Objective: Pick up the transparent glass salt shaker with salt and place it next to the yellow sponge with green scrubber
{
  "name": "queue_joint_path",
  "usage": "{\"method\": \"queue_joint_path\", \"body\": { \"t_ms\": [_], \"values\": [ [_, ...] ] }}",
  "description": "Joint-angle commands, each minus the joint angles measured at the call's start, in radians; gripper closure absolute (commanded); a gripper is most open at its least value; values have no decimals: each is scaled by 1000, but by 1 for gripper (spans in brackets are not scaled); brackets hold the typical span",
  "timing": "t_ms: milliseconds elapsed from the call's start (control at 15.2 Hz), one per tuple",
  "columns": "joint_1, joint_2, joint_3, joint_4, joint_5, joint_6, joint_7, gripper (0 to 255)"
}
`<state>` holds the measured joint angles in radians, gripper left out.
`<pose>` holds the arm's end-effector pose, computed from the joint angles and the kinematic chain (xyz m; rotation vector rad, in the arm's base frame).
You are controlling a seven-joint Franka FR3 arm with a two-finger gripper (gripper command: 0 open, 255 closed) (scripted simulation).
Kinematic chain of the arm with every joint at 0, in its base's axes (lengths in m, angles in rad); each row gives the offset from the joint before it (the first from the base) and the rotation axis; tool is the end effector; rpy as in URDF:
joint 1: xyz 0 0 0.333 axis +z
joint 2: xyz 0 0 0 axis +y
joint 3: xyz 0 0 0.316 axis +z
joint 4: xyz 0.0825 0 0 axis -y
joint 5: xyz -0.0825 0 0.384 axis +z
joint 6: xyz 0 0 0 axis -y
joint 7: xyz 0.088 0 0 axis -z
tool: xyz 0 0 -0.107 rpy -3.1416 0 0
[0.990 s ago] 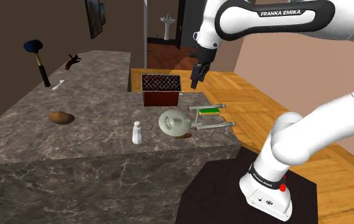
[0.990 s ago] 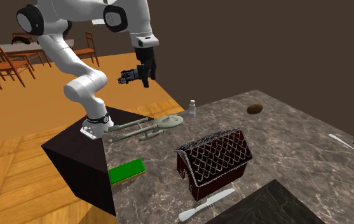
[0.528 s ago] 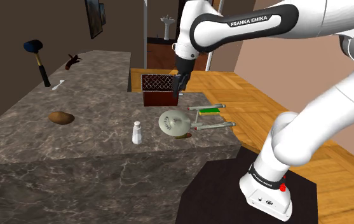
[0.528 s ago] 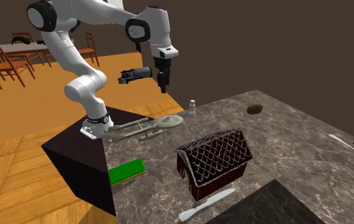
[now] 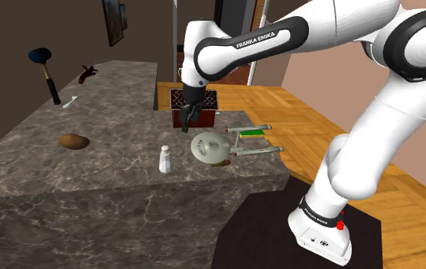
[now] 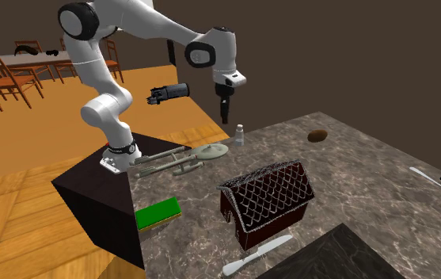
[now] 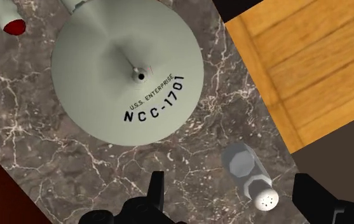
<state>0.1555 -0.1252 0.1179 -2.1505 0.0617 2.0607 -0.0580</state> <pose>0.4951 0.1437 0.4581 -3.0621 -0.4669 -0.0468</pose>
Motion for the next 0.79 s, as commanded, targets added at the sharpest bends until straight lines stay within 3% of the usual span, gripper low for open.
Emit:
{"method": "queue_joint_path", "body": {
  "t_ms": [0, 396, 726],
  "values": [
    [15, 66, 17, 36, 4, 24, 11, 0],
    [53, 268, 54, 182, -1, 61, 33, 0],
    [57, 298, 54, 150, -4, 122, 36, 0]
  ]
}}
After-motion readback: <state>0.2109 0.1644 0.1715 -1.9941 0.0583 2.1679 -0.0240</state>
